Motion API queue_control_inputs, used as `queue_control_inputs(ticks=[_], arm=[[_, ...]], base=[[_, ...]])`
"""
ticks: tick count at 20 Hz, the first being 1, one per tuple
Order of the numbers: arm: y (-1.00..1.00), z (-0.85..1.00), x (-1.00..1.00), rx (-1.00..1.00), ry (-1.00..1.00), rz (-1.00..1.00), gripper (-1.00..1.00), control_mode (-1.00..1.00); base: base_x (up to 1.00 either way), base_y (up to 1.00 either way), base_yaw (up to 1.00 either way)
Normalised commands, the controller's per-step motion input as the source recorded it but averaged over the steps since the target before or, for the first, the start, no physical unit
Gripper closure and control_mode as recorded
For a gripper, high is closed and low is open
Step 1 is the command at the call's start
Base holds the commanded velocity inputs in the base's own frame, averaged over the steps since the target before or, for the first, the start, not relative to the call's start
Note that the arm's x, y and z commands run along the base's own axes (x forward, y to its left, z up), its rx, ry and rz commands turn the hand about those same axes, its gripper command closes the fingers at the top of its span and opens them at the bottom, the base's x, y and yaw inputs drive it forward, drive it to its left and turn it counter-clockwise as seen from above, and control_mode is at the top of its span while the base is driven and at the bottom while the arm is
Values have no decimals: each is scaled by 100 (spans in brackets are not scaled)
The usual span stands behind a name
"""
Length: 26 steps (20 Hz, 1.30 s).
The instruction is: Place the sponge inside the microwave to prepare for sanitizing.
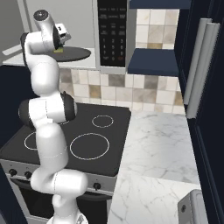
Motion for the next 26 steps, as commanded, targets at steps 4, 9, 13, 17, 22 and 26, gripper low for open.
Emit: queue_control_inputs(ticks=[4, 9, 13, 17, 22, 26], arm=[[0, -12, 0, -4, 3, 0, -100, -100], [-2, -8, 0, -1, 2, 0, -100, -100], [0, 2, 0, 0, 0, 0, -100, -100], [0, 12, 0, 0, 0, 0, -100, -100], [-2, 20, -3, 0, 1, 0, -100, -100], [-13, 9, -36, 0, 4, -2, -100, -100]], base=[[0, 0, 0], [0, 0, 0], [0, 0, 0], [0, 0, 0], [0, 0, 0], [0, 0, 0]])
